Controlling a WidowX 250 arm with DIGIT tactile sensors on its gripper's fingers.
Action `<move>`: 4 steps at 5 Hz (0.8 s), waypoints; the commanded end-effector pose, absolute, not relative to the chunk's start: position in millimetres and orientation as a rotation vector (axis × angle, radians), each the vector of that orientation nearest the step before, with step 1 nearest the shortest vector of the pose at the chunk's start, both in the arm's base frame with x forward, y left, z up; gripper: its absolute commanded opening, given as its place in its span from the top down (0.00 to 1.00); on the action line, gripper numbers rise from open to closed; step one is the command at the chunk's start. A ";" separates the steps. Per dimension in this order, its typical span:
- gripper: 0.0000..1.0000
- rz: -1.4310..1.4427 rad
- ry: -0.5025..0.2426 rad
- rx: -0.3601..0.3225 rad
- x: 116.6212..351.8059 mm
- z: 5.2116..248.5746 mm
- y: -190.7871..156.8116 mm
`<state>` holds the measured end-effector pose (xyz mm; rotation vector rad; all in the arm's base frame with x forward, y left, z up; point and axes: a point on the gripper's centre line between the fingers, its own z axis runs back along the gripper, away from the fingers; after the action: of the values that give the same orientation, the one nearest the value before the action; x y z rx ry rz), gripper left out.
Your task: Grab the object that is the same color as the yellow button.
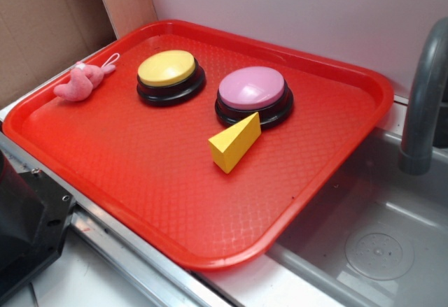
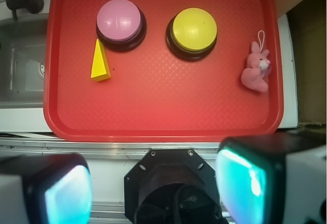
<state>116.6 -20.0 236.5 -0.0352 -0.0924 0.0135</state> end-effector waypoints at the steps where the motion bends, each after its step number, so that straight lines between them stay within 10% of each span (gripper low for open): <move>1: 0.00 0.013 -0.092 -0.035 116.6 236.5 -20.0; 4: 0.00 0.111 -0.079 -0.041 164.7 167.6 -53.5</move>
<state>161.0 -52.1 162.7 -0.0358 -0.0490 0.1128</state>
